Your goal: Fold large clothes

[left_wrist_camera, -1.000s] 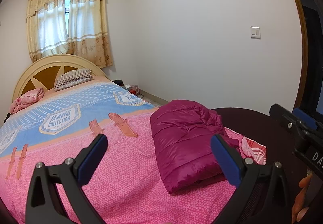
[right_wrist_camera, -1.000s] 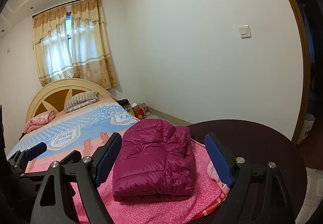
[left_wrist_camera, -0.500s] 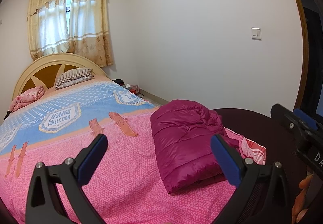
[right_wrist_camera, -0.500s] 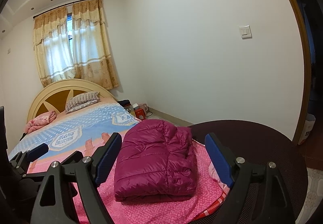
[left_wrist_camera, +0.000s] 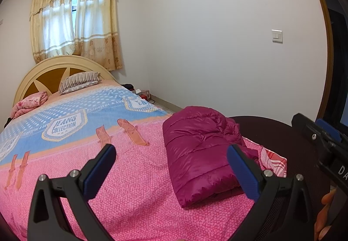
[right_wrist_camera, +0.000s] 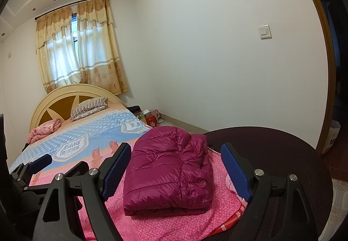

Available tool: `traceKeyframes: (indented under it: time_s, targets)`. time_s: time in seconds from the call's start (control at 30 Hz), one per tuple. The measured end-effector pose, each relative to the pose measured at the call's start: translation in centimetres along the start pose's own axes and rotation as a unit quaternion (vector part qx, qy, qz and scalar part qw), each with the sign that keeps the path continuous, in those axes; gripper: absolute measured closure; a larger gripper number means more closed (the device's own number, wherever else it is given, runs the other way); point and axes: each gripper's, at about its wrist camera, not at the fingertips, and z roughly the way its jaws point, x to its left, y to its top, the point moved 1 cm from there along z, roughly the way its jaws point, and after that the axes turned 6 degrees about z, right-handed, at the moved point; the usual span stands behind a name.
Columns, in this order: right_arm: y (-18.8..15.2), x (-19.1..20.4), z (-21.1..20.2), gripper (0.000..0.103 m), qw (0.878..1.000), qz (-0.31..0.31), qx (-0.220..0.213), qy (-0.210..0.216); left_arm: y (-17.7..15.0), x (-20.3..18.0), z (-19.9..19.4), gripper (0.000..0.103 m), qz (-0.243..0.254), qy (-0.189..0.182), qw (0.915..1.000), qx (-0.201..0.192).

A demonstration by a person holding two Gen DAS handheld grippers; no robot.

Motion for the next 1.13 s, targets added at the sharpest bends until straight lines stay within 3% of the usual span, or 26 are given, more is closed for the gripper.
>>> traceKeyframes:
  time_s: [0.37,0.83,1.13]
  targets:
    - [-0.4,0.4,-0.3,0.018,1.0,0.001,-0.006,-0.007,0.2,0.3,0.3,0.0,-0.003,0.029,0.9995,-0.006]
    - [-0.9,0.5,0.1,0.018,1.0,0.005,0.004,-0.008,0.2,0.4,0.6,0.0,-0.008,0.018,0.9998,-0.006]
    - [-1.2,0.6,0.2,0.018,1.0,0.005,0.009,-0.006,0.1,0.5,1.2,0.0,-0.002,0.031,0.9995,0.002]
